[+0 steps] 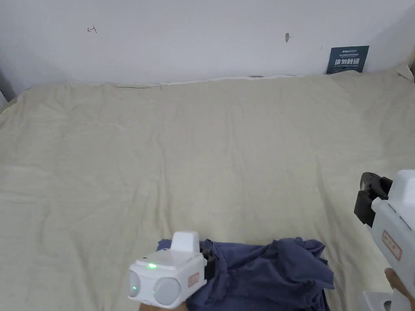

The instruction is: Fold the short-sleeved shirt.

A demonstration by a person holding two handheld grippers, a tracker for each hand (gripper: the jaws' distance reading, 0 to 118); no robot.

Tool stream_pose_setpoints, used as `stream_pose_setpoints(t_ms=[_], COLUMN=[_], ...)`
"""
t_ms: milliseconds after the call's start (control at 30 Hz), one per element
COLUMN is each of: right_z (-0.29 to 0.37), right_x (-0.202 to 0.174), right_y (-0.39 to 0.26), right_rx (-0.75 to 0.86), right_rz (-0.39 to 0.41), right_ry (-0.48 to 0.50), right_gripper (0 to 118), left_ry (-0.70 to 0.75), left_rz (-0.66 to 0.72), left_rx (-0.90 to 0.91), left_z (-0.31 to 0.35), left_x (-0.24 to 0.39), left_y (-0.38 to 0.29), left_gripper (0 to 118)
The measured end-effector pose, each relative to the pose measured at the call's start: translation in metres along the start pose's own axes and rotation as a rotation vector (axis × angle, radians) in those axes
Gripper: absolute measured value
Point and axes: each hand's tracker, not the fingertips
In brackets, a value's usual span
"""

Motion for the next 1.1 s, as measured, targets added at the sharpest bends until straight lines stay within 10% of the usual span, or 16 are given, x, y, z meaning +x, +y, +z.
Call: stream_pose_setpoints(t_ms=[233,367,433,633,767,833,1100], right_z=[-0.001,-0.005,-0.006,-0.010,-0.009,-0.009,-0.009], right_x=[-0.013,-0.016,-0.017,-0.019,-0.018,-0.016,-0.010], right_y=[0.004,0.003,0.002,0.000,-0.001,-0.003,-0.002], right_rx=[0.002,-0.008,-0.014,-0.031,-0.038,-0.042,-0.042], right_rz=[0.000,0.001,0.003,0.004,0.011,0.012,-0.002], right_ry=[0.029,0.035,0.036,0.034,0.031,0.023,0.012], right_gripper=[2,2,2,2,2,2,2], left_ry=[-0.204,-0.182,-0.166,-0.163,-0.134,-0.105,-0.035], left_rz=[0.334,0.438,0.463,0.421,0.345,0.301,0.223], left_rx=[0.005,-0.074,-0.108,-0.182,-0.186,-0.193,-0.134], left_z=[0.033,0.028,0.028,-0.003,-0.024,-0.015,0.007], left_x=[-0.097,-0.143,-0.148,-0.174,-0.174,-0.134,-0.136], left_y=[0.030,0.019,0.005,-0.018,-0.034,-0.034,-0.019], left_gripper=[8,103,118,111,28,17,11])
